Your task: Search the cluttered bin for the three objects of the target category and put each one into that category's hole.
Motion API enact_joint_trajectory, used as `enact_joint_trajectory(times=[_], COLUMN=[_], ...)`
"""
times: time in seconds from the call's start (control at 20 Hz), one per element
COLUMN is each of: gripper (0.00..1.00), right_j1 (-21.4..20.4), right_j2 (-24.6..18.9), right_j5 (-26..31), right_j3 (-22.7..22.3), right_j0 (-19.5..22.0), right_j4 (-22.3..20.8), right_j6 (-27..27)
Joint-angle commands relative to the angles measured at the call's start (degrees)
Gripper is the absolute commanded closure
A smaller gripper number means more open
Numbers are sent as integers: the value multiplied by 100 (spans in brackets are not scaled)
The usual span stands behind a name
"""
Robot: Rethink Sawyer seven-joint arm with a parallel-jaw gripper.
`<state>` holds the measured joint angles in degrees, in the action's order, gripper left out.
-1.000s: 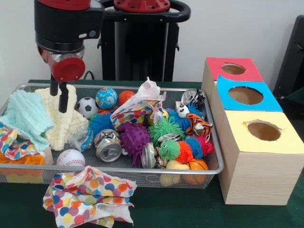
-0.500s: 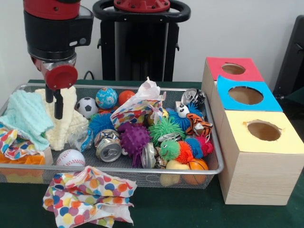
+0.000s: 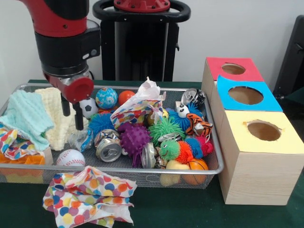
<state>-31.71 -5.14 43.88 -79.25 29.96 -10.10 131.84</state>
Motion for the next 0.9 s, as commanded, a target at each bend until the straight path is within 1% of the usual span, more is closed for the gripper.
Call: enact_joint_trajectory(times=[0.05, 0.1, 0.35, 0.45, 0.6, 0.65, 0.7, 0.8, 0.9], gripper=[0, 0, 0, 0, 0, 0, 0, 0, 0], right_j1=[256, 267, 361, 408, 503, 586, 600, 674, 748], right_j2=[-1444, -1504, -1777, -1809, -1798, -1769, -1759, -1680, -1587], right_j5=[236, 312, 643, 658, 657, 693, 657, 682, 672], right_j3=[-567, -577, -571, -543, -456, -337, -320, -111, -41], right_j0=[430, 464, 729, 795, 826, 813, 819, 726, 704], right_j4=[-745, -810, -1243, -1399, -1585, -1670, -1719, -1844, -1933], right_j6=[-3003, -3095, -3901, -4083, -4246, -4317, -4337, -4326, -4324])
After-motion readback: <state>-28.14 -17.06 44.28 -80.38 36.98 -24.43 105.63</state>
